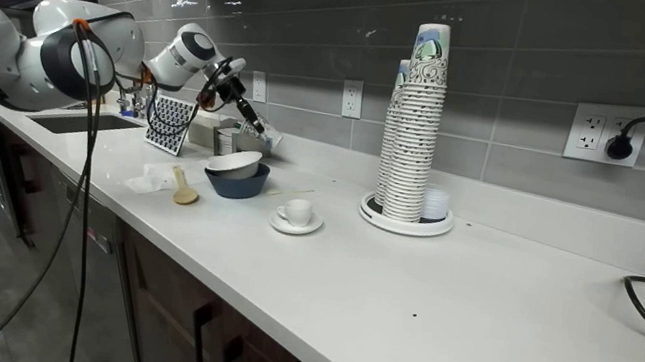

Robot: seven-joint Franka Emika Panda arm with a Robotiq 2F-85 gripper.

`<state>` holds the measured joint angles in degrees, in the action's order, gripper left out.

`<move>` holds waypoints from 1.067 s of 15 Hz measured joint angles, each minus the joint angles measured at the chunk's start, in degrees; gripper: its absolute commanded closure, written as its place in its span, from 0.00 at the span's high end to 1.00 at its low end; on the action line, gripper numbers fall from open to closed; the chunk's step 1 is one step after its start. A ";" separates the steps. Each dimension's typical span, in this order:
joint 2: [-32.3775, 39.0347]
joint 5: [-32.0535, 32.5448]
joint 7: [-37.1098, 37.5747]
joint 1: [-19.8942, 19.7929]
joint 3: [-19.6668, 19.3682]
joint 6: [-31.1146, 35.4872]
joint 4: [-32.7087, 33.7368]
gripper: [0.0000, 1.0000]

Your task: Pick up the coffee cups and make them stand upright

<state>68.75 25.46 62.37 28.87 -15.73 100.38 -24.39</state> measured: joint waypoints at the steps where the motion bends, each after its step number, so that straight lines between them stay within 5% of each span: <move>1: -1.51 -1.41 -1.23 -0.86 1.03 -0.04 0.03 0.02; 10: -8.66 -12.28 -4.78 -11.13 7.52 -0.04 0.09 0.05; 16: -8.62 -12.78 -2.50 -12.29 8.01 -2.76 -0.43 0.02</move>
<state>60.13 12.68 59.87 16.57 -7.71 97.63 -24.82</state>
